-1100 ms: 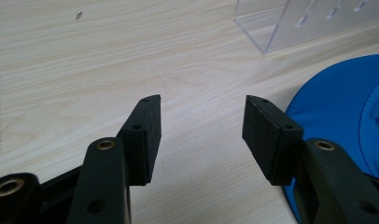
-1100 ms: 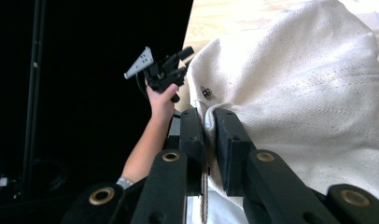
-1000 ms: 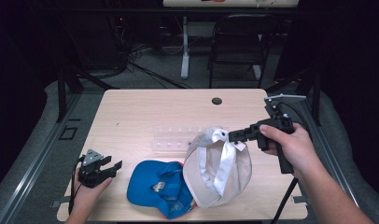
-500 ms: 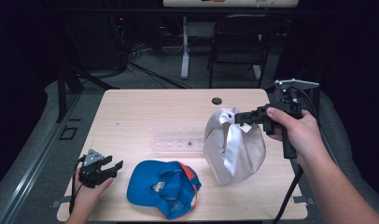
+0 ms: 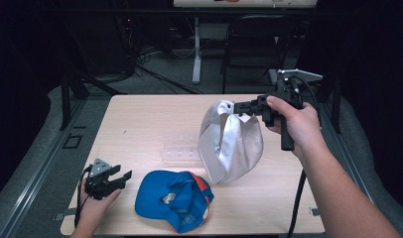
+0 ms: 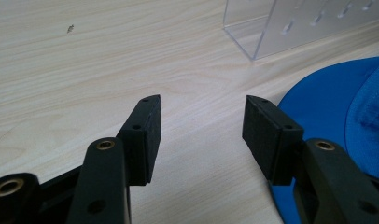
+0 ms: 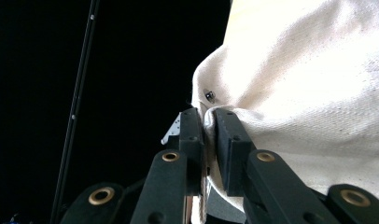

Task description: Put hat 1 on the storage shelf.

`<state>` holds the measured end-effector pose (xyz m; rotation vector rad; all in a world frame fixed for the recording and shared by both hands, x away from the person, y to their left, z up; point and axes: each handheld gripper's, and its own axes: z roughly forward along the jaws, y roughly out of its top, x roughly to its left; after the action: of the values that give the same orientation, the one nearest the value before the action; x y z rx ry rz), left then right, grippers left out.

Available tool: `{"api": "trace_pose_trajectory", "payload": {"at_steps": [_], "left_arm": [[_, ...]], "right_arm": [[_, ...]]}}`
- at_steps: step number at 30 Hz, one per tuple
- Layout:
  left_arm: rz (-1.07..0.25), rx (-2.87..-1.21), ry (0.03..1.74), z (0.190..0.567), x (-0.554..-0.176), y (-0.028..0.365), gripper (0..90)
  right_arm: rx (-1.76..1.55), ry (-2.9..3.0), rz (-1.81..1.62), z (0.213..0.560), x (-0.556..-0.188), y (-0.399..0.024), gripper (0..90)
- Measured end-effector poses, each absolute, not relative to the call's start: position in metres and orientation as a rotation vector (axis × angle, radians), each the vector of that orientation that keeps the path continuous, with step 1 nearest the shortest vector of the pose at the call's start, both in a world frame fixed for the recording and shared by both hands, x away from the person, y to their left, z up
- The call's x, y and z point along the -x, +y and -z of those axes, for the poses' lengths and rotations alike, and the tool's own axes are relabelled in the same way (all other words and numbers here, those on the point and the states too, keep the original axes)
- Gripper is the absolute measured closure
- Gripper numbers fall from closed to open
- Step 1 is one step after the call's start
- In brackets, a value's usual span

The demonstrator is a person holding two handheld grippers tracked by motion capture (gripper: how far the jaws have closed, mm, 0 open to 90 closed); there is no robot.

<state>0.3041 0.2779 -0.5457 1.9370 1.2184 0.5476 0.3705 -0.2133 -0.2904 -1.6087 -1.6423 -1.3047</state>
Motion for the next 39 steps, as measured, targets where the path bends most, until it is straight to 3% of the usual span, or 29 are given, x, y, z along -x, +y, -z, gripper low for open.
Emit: {"api": "trace_pose_trajectory", "payload": {"at_steps": [15, 39], "left_arm": [[-0.531, -1.935, 1.21, 0.545, -0.304, 0.277, 47.3], [-0.51, -1.953, 1.106, 0.542, -0.301, 0.258, 46.8]], "right_arm": [[1.623, -1.606, 1.361, 0.278, -0.396, -0.179, 81.7], [1.695, -1.538, 1.401, 0.296, -0.441, -0.135, 81.6]]}}
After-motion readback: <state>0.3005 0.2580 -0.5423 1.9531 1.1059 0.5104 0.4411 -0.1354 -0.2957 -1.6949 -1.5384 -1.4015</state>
